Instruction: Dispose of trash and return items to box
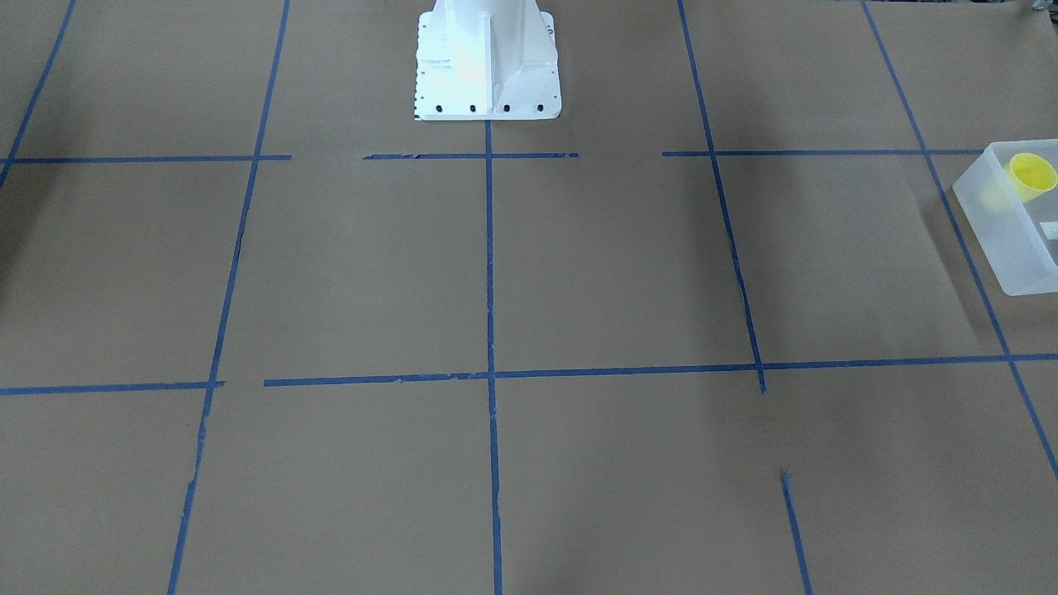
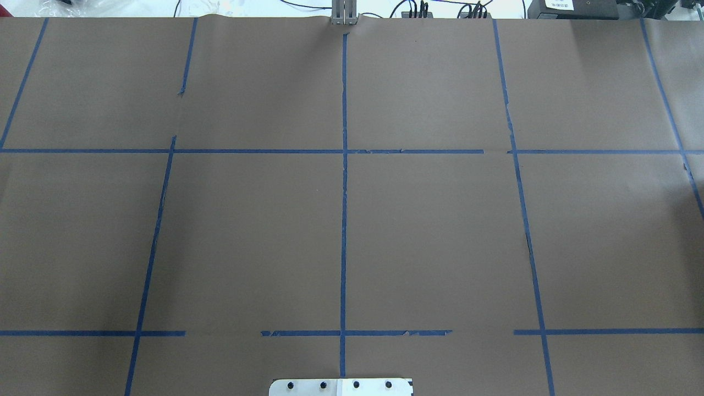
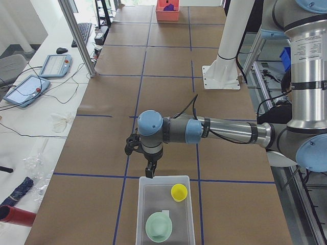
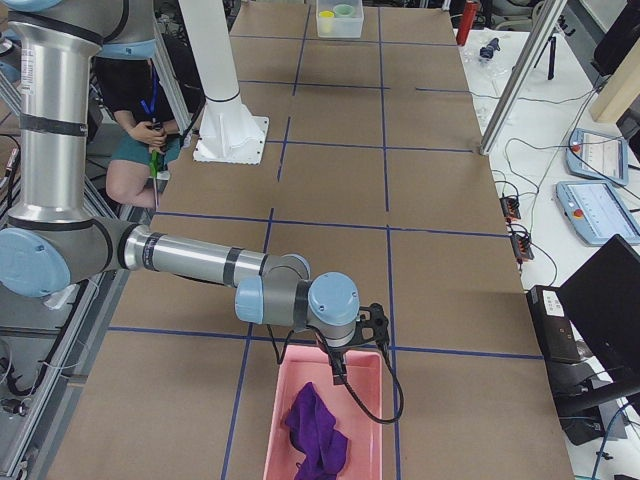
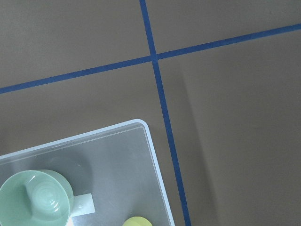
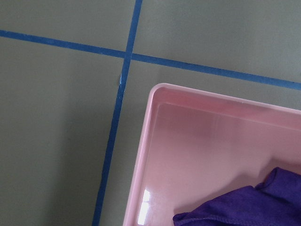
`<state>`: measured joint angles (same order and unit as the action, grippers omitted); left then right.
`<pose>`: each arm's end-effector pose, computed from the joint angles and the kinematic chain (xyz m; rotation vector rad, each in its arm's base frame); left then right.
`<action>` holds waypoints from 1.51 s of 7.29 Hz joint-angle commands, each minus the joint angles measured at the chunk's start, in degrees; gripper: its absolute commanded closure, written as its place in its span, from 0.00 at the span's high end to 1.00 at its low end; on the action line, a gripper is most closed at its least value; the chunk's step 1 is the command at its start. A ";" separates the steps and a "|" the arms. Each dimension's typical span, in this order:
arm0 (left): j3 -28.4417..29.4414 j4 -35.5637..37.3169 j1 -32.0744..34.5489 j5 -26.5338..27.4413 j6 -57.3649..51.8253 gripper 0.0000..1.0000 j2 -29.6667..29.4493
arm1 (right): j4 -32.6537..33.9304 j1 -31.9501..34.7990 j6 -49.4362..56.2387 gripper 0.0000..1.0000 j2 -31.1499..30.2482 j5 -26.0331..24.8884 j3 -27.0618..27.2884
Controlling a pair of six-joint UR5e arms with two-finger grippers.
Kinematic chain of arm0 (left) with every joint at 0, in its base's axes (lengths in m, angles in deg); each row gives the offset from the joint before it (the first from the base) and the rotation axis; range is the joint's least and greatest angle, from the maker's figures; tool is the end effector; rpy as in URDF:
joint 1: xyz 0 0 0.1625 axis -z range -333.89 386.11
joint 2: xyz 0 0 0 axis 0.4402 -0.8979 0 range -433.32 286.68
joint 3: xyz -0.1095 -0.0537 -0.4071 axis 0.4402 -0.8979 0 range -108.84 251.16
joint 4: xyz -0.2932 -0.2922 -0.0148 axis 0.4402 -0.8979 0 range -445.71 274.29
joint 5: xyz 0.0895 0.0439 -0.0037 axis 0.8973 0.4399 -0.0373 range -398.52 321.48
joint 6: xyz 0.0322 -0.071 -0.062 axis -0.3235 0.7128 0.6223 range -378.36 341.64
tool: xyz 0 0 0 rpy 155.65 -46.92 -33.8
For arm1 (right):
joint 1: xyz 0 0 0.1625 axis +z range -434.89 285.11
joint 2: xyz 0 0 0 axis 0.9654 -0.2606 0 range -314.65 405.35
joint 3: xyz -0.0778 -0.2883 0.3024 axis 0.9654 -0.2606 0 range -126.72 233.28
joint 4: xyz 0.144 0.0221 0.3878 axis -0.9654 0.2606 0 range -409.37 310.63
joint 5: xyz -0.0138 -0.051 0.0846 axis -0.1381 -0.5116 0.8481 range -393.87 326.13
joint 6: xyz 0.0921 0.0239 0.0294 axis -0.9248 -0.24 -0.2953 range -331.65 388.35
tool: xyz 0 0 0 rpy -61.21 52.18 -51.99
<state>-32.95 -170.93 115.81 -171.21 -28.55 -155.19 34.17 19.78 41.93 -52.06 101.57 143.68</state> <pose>-0.0635 -0.4315 0.6135 0.0843 0.7418 0.1826 0.0974 -0.4270 0.7027 0.1169 -0.7853 -0.1433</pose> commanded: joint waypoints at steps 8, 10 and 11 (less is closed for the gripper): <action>-0.13 -0.03 0.65 0.15 0.08 1.00 0.39 | 0.04 -2.13 -0.48 1.00 0.11 0.00 0.04; -0.31 -0.03 0.65 0.15 0.08 1.00 0.39 | 0.04 -2.30 -0.57 1.00 0.11 0.00 0.04; -0.31 -0.03 0.65 0.15 0.08 1.00 0.31 | 0.04 -2.48 -0.57 1.00 0.11 0.00 0.04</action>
<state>-33.21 -170.96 116.47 -171.05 -28.46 -154.80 34.21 17.49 41.40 -51.94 101.54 143.72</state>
